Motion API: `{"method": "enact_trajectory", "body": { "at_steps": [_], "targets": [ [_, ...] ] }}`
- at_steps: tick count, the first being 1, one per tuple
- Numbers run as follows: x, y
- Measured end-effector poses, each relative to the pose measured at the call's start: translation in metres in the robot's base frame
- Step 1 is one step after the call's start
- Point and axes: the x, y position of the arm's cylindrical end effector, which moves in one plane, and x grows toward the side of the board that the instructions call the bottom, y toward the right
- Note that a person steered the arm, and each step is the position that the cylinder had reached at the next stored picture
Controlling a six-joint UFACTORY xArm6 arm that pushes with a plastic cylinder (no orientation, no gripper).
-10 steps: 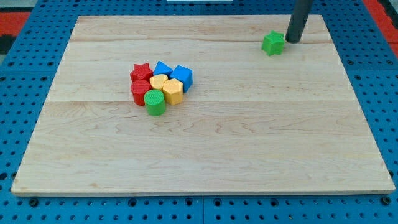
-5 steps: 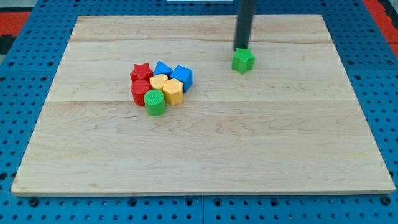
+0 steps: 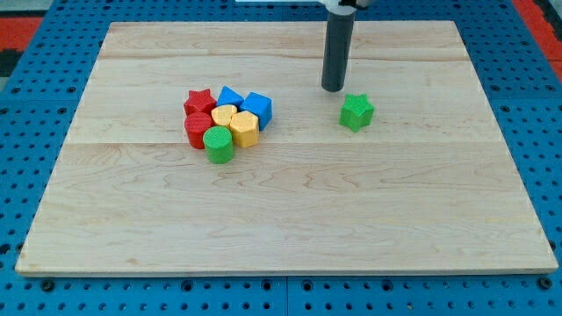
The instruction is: Push the green star to the bottom of the hexagon
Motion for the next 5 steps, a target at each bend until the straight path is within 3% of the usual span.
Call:
{"method": "enact_trajectory", "body": {
  "at_steps": [1, 2, 3, 5],
  "targets": [
    [0.057, 0.045],
    [0.128, 0.039],
    [0.152, 0.017],
    [0.121, 0.089]
  ]
}}
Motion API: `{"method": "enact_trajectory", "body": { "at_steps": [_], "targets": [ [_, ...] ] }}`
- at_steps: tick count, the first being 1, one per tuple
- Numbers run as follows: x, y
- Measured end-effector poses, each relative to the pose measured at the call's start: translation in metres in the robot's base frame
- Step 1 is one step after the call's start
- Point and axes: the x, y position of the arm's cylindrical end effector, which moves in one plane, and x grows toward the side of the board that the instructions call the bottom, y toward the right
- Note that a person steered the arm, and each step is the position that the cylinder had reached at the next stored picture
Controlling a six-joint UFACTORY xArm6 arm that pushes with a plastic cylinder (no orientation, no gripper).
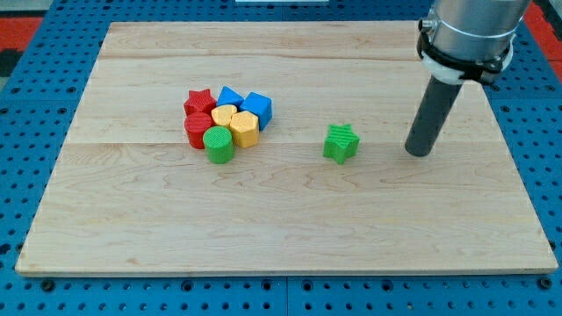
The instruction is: Push the green star to the bottom of the hexagon
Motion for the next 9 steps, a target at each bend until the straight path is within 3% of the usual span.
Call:
{"method": "enact_trajectory", "body": {
  "at_steps": [2, 3, 4, 5, 7, 9],
  "targets": [
    [0.027, -0.146],
    [0.023, -0.08],
    [-0.01, -0.047],
    [-0.039, -0.063],
    [0.008, -0.121],
    [0.008, -0.17]
  ]
}}
